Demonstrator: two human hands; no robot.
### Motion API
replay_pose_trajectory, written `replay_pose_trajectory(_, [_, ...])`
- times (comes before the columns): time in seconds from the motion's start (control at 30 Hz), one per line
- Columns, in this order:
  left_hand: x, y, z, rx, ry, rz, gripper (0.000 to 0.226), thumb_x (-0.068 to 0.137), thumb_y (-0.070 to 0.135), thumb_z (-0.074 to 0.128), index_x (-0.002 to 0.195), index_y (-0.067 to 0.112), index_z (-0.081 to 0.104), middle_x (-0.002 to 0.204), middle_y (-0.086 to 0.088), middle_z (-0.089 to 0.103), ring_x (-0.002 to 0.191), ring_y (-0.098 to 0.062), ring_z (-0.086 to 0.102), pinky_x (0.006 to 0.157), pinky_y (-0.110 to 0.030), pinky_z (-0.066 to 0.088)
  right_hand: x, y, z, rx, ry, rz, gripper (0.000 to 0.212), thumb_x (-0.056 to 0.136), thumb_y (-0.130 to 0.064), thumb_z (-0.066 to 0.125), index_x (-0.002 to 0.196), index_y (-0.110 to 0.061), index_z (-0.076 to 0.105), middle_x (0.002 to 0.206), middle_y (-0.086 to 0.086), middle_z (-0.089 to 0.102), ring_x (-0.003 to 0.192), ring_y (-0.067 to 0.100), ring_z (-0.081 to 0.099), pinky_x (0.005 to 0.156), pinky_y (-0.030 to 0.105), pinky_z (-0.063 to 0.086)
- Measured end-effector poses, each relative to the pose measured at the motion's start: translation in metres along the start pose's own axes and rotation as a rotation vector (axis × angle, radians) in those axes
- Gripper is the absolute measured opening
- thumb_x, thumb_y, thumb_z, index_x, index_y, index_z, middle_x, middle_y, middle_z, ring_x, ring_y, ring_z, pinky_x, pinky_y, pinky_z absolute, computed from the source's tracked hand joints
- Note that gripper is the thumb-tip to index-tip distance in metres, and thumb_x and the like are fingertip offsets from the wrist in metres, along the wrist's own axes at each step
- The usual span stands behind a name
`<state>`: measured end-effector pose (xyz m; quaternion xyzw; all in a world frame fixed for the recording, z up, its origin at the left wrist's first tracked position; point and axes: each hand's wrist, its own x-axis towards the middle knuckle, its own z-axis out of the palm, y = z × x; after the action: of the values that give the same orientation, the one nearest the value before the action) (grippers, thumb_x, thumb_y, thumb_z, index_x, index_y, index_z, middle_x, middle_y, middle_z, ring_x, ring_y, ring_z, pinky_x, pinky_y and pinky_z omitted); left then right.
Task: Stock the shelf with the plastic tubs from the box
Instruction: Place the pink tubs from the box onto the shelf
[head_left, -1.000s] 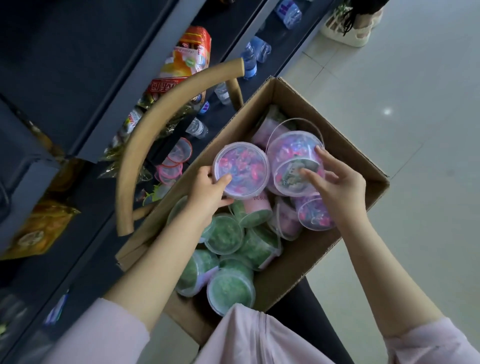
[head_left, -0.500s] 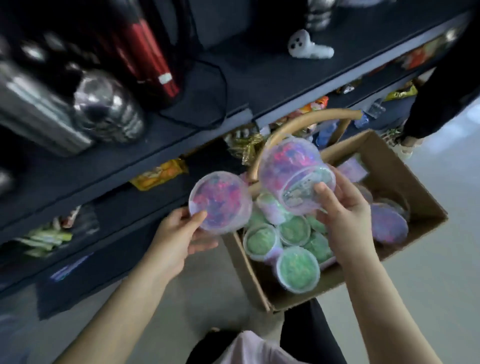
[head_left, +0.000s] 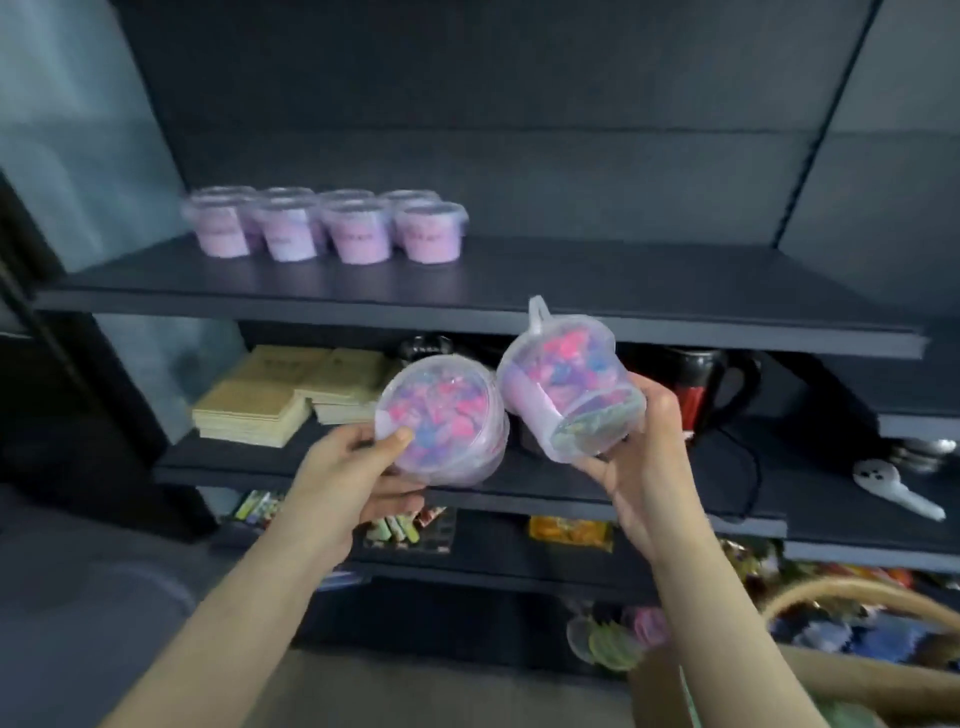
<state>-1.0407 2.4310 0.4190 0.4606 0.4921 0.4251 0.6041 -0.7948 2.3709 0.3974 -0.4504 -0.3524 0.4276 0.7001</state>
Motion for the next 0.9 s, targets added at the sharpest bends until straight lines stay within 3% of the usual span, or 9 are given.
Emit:
replay_pose_trajectory(0.07, [-0.001,0.018,-0.021,-0.04,0.018,0.034,0.025,0.088,0.019,0.066,0.108,0.007,0.056,0.085,-0.019,0.072,0.074,-0.033,0.072,0.059,-0.036,0.061,0.011,-0.007,0.033,0.0,-0.042,0.001,0.056,0.092,-0.043,0.054,0.124,0.001,0.04,0.131,0.025,0.051,0.114,0.04,0.059,0.077,0.055,0.055])
replay_pose_trajectory(0.2, [0.008,0.039,-0.053,-0.068,0.053,0.085,0.035,0.088,0.024,0.066,0.112,0.002,0.055,0.09,-0.022,0.072,0.077,-0.033,0.073,0.058,-0.032,0.06,0.03,-0.015,0.08,0.072,-0.145,0.014,0.053,0.072,-0.037,0.073,0.11,-0.02,0.041,0.112,0.004,0.06,0.095,0.02,0.067,0.072,0.041,0.057])
replay_pose_trajectory(0.3, [0.027,0.052,-0.071,-0.082,0.077,0.114,0.039,0.088,0.026,0.066,0.115,0.002,0.055,0.092,-0.021,0.072,0.078,-0.033,0.073,0.058,-0.032,0.059,0.054,-0.014,0.106,0.043,-0.191,0.018,0.058,0.072,-0.026,0.071,0.122,-0.024,0.042,0.118,0.006,0.061,0.093,0.018,0.068,0.076,0.037,0.055])
replay_pose_trajectory(0.5, [0.09,0.081,-0.101,-0.063,0.109,0.175,0.039,0.087,0.025,0.067,0.115,0.001,0.056,0.089,-0.023,0.072,0.076,-0.032,0.073,0.056,-0.031,0.058,0.128,-0.003,0.156,-0.11,-0.232,-0.107,0.074,0.076,-0.027,0.073,0.133,-0.037,0.029,0.106,0.0,0.07,0.091,0.012,0.07,0.071,0.022,0.054])
replay_pose_trajectory(0.57, [0.116,0.094,-0.111,-0.05,0.117,0.189,0.043,0.086,0.026,0.068,0.118,0.0,0.055,0.09,-0.023,0.072,0.076,-0.033,0.073,0.057,-0.031,0.059,0.159,0.0,0.172,-0.158,-0.306,-0.13,0.075,0.07,-0.033,0.08,0.131,-0.038,0.035,0.116,0.003,0.067,0.099,0.015,0.069,0.073,0.027,0.056])
replay_pose_trajectory(0.7, [0.165,0.12,-0.133,-0.003,0.159,0.208,0.041,0.085,0.028,0.068,0.114,0.001,0.058,0.089,-0.021,0.073,0.076,-0.032,0.073,0.055,-0.031,0.059,0.226,0.011,0.212,-0.204,-0.32,-0.121,0.083,0.046,-0.06,0.088,0.117,-0.046,0.047,0.132,0.007,0.055,0.112,0.023,0.063,0.092,0.048,0.053])
replay_pose_trajectory(0.9, [0.226,0.144,-0.184,0.019,0.331,0.233,0.035,0.084,0.027,0.071,0.112,0.009,0.061,0.089,-0.017,0.074,0.073,-0.033,0.072,0.053,-0.028,0.057,0.291,0.043,0.275,-0.117,-0.312,-0.11,0.085,0.056,-0.045,0.084,0.129,-0.026,0.045,0.125,0.003,0.058,0.107,0.019,0.065,0.087,0.039,0.056])
